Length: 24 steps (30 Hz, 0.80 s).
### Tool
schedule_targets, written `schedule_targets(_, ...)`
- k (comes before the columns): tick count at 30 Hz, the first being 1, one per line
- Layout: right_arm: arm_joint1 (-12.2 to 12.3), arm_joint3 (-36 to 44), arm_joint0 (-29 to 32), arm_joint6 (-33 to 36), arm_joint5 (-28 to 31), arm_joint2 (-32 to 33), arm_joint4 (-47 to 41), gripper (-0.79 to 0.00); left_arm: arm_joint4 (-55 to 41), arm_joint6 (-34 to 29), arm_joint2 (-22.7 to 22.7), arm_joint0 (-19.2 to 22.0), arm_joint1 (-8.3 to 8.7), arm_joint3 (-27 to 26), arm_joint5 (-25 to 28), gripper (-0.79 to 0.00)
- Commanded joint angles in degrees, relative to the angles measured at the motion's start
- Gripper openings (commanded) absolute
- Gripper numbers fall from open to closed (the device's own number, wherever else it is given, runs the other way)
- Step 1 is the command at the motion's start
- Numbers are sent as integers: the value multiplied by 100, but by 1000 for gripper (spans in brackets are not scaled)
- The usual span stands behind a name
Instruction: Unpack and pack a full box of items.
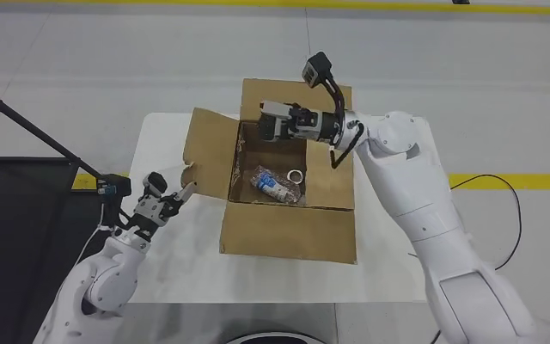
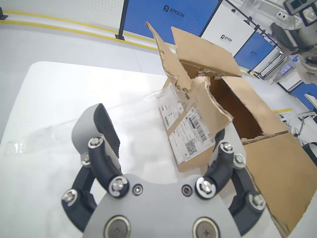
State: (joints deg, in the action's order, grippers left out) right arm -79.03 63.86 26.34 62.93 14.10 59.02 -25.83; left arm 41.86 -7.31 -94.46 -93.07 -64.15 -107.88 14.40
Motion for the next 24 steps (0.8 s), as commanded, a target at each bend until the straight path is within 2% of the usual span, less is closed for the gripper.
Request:
schedule_targets(1, 90, 344, 246, -17, -33, 256, 89, 0, -33, -58, -33, 19, 4, 102, 49, 0)
schedule_targets(11, 446, 1701, 1374, 156, -281, 1356, 176, 0, -150, -290, -68, 239, 11, 656, 228, 0)
schedule_targets(24, 491, 1782, 1475, 93, -415, 1509, 174, 0, -181, -454, -176, 295, 30, 778, 426, 0)
